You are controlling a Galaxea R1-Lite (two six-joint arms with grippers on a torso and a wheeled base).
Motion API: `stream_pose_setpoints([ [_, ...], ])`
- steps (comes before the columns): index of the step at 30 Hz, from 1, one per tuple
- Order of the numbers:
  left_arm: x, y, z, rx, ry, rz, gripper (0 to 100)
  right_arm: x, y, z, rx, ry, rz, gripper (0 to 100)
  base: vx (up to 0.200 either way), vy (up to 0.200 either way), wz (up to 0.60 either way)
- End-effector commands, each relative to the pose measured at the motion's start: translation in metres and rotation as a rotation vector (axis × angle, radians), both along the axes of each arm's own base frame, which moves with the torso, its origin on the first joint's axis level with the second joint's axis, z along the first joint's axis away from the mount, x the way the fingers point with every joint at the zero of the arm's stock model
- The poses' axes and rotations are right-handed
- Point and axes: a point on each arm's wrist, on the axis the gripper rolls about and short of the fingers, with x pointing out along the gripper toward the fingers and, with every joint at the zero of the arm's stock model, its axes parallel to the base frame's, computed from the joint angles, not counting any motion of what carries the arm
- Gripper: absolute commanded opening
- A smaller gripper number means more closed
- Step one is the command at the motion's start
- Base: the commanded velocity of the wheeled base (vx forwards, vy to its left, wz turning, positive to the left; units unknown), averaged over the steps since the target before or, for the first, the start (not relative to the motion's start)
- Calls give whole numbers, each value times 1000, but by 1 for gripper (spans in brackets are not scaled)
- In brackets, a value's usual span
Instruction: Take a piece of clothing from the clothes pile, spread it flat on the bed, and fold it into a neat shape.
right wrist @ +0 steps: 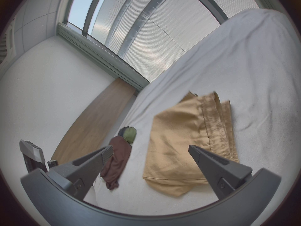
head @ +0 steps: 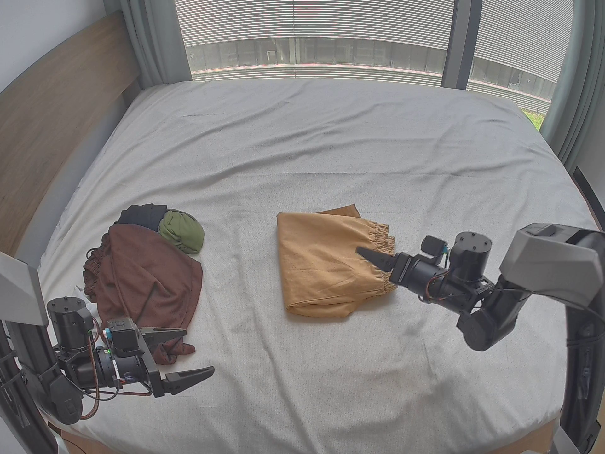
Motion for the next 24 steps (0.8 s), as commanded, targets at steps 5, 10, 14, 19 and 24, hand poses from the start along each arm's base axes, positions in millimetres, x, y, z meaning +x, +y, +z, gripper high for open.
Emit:
stream_pose_setpoints([
  [5,-40,-23,76,-115,-291,-152,100,-148,-56,144,-42,-315,-12,100,0,0,0],
  [10,-63,-19,106,-196,-378,-147,100,-206,-81,146,-138,-396,-42,100,0,0,0],
  [14,-85,-13,119,-249,-366,-133,100,-240,-101,150,-189,-475,-109,100,0,0,0],
  [19,-122,-6,124,-278,-325,-126,100,-277,-113,147,-192,-504,-138,100,0,0,0],
  [24,-168,3,115,-310,-255,-131,100,-314,-124,137,-199,-498,-158,100,0,0,0],
])
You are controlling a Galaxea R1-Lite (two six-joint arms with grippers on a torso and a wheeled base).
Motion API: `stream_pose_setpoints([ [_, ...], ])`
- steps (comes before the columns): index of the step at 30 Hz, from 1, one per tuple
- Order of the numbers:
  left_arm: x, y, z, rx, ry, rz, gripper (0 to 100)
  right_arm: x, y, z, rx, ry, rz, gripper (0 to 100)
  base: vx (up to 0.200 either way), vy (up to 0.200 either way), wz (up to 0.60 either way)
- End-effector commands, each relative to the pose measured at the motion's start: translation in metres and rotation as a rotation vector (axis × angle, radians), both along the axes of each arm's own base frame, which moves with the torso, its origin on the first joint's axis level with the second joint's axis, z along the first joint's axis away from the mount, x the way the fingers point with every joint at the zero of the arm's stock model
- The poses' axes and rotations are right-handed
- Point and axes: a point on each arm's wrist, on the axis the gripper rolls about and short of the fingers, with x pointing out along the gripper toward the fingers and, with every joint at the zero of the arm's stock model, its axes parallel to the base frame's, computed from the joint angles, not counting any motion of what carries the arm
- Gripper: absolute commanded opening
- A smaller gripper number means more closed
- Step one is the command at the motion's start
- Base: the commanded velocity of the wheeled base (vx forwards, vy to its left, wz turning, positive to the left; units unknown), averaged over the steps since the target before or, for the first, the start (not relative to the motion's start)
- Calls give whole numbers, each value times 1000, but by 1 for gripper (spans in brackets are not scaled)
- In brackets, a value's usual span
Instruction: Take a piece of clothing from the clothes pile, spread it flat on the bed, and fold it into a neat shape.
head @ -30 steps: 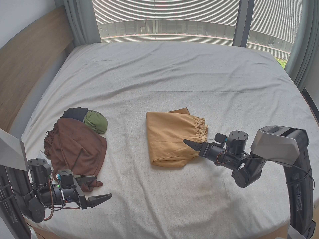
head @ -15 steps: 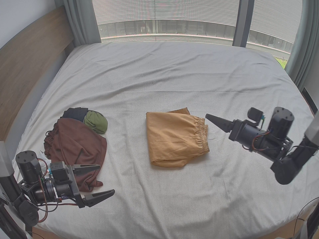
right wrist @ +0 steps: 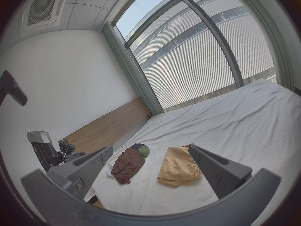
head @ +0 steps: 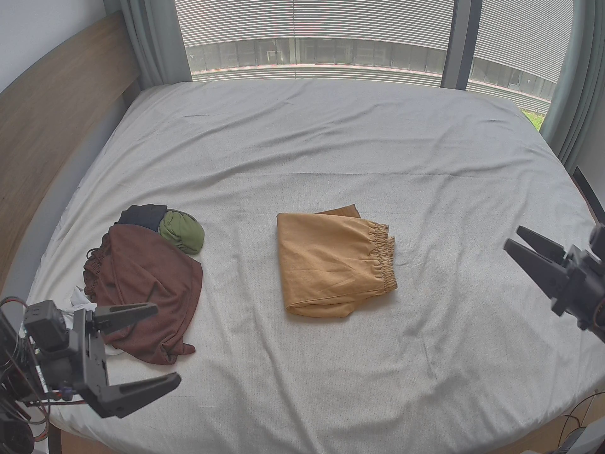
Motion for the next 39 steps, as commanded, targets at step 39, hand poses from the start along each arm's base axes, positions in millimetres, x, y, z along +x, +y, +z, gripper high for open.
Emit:
stream_pose_setpoints([
  [39,-149,35,-53,-60,27,494,100,-166,-57,-99,-223,58,-728,100,0,0,0],
])
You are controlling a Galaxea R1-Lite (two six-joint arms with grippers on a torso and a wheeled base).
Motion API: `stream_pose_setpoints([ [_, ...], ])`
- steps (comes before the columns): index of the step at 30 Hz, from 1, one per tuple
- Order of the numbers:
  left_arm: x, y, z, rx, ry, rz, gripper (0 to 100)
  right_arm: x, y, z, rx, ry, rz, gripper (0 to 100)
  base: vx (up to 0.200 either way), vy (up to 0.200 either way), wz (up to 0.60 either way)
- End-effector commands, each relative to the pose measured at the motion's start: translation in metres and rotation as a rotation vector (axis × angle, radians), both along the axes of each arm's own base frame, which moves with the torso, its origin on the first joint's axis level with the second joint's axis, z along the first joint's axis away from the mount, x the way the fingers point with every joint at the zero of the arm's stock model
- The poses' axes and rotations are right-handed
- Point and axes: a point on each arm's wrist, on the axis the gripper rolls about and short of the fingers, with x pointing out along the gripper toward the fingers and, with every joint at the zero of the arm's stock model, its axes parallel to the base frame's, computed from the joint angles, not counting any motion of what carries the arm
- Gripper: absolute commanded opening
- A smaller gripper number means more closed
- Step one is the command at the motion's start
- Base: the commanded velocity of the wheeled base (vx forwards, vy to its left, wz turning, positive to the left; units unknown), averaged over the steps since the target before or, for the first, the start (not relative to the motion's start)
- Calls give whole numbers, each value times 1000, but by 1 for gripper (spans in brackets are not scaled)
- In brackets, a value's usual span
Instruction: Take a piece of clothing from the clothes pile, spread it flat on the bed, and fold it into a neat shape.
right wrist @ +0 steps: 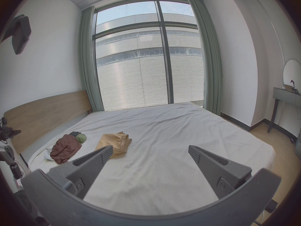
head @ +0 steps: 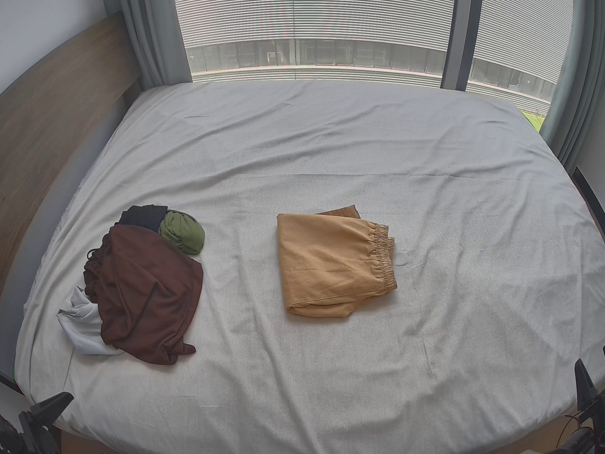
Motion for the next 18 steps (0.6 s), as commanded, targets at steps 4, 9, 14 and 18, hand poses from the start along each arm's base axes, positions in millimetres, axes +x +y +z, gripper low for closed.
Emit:
stream_pose_setpoints([
  [4,1,-1,-12,74,23,155,100,0,0,-7,-42,24,-78,100,0,0,0],
  [9,-3,-2,-13,67,-25,178,100,-6,2,-8,-81,-42,-100,100,0,0,0],
  [14,-3,0,-14,60,-27,273,100,-6,3,-8,-69,-50,-46,100,0,0,0],
  [18,-2,4,-13,48,-21,446,100,-6,4,-8,-68,-55,18,100,0,0,0],
])
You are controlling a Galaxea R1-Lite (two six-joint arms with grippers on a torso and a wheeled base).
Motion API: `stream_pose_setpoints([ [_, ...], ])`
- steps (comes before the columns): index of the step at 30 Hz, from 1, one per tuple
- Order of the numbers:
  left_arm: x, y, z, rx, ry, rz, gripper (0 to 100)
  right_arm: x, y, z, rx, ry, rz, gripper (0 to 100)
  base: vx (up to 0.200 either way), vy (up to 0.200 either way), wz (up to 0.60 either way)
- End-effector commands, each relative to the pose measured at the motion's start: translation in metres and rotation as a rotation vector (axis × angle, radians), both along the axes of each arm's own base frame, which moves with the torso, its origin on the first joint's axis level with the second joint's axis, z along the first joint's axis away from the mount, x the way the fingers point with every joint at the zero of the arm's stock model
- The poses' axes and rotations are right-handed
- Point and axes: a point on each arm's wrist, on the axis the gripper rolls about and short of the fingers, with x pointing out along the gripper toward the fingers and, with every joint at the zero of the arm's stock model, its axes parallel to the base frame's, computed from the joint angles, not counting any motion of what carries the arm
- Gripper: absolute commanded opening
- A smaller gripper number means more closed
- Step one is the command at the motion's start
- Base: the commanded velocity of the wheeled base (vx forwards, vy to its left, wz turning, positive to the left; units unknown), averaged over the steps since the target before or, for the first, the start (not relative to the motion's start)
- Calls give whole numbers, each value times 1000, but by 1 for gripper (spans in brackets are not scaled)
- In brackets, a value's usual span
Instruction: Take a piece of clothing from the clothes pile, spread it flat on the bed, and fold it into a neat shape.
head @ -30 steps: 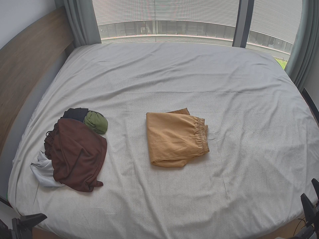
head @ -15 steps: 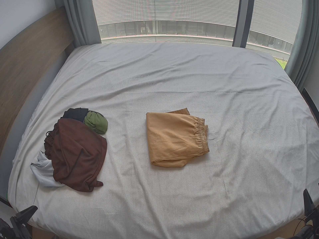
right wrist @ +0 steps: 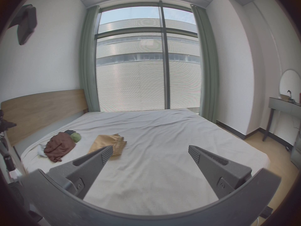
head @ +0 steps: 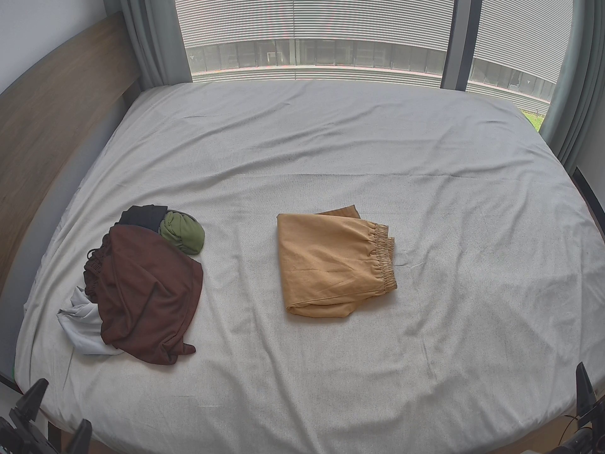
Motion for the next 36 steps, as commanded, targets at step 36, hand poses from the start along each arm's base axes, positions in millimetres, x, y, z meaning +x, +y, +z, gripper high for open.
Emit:
stream_pose_setpoints([
  [36,1,7,-12,126,53,306,100,0,0,-13,-38,84,15,100,0,0,0],
])
